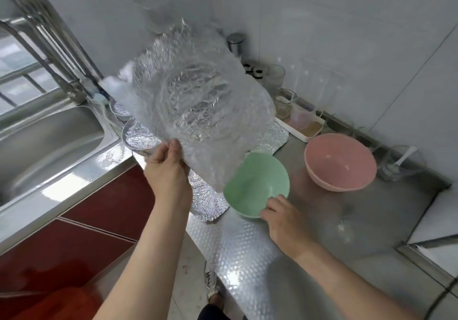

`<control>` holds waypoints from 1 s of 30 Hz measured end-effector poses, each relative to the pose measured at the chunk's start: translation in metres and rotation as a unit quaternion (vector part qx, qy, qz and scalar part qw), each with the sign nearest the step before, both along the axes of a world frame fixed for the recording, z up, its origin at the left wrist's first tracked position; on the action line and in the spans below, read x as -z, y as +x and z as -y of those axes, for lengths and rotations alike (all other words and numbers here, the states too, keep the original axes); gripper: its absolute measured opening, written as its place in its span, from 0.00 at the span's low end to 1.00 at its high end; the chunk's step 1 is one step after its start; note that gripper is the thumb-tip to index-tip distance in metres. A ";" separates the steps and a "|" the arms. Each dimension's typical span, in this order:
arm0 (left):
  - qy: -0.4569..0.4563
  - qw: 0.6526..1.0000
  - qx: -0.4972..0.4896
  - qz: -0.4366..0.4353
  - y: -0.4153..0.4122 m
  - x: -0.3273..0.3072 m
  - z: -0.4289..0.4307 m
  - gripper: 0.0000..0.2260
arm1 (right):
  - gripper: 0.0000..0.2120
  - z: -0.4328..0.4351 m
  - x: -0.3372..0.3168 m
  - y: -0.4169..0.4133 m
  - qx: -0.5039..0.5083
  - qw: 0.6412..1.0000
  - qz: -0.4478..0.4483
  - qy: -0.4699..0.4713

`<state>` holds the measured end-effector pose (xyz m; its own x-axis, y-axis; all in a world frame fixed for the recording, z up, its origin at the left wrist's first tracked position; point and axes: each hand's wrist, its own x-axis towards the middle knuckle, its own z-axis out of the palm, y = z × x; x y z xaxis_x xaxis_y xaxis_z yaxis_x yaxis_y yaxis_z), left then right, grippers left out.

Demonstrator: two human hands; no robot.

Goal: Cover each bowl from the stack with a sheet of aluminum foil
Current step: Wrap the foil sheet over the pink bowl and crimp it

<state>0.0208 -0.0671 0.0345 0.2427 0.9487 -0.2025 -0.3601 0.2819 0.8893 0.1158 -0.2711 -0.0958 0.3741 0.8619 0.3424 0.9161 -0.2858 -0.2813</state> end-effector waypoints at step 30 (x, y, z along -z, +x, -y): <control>0.123 0.815 0.302 -0.479 0.006 0.098 0.064 0.12 | 0.11 -0.009 -0.092 0.071 0.175 0.488 -0.807 0.282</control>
<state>0.0265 -0.1308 -0.0639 0.5235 0.7553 -0.3942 0.6701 -0.0793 0.7380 0.1864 -0.2621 -0.0036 0.6390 0.5877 -0.4963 -0.7070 0.1947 -0.6798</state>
